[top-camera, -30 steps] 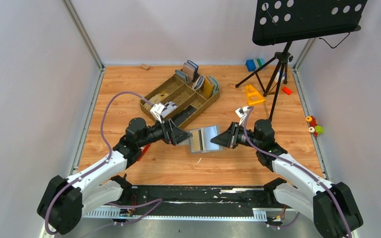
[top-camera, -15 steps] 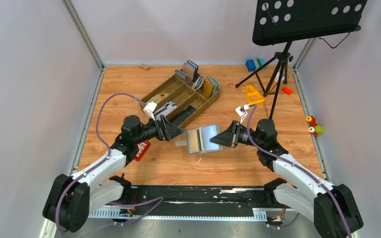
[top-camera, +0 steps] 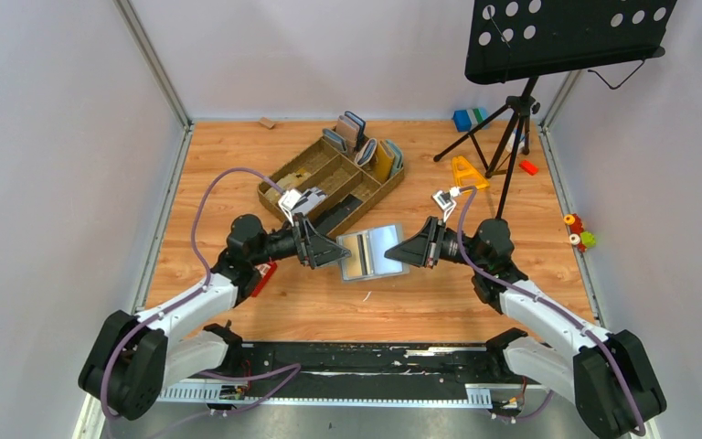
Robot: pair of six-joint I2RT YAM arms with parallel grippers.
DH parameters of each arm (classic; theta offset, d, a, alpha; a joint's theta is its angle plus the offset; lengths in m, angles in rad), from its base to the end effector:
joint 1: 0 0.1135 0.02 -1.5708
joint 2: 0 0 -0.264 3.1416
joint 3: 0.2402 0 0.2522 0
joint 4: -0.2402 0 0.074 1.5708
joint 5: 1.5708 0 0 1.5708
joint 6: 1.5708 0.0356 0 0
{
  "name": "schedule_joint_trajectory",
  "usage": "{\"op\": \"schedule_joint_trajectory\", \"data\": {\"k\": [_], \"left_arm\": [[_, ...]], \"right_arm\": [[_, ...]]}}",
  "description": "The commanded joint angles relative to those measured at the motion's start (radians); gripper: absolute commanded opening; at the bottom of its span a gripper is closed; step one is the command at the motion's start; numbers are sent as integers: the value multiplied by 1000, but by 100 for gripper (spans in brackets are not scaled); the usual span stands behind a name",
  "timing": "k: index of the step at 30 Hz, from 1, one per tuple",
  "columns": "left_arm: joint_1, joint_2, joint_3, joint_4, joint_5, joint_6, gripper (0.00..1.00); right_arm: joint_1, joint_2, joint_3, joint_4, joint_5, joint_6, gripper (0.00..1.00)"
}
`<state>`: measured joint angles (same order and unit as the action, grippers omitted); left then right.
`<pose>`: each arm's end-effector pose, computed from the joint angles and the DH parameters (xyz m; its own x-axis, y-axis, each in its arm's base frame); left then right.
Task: Take the credit cards out of the card holder
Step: Remove the credit card from the card holder.
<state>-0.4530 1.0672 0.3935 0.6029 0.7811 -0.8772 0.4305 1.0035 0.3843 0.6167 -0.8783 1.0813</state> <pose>0.1873 -0.1190 0.2318 -0.7652 -0.2348 -0.5994 0.5535 0.2355 -0.7989 0.1787 0.1122 0.2426 -0.8535 0.2281 -0.4685 -0.4521 0.1227 0.8835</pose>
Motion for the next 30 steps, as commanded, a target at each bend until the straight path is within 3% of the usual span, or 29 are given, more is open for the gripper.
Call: {"op": "schedule_joint_trajectory", "data": {"k": [1,4,8,11,23,28,30], "left_arm": [[-31,30,-10,191,28,-91,97],[-45,82,-11,322,61,-179,92],[-43,154,-22,554,115,-319,74],[-42,170,-22,605,120,-351,57],[-42,147,3,408,109,-212,4],[-43,130,10,344,102,-174,0],[-42,119,13,295,93,-149,0]], "right_arm": [[-3,7,38,123,-19,42,0],[-2,7,36,121,-15,35,0],[-2,7,30,71,0,-6,0],[-4,1,25,32,14,-38,0],[-2,-19,30,-88,36,-135,0],[-3,-23,36,-128,46,-161,2],[-4,-30,46,-167,50,-189,17]]}}
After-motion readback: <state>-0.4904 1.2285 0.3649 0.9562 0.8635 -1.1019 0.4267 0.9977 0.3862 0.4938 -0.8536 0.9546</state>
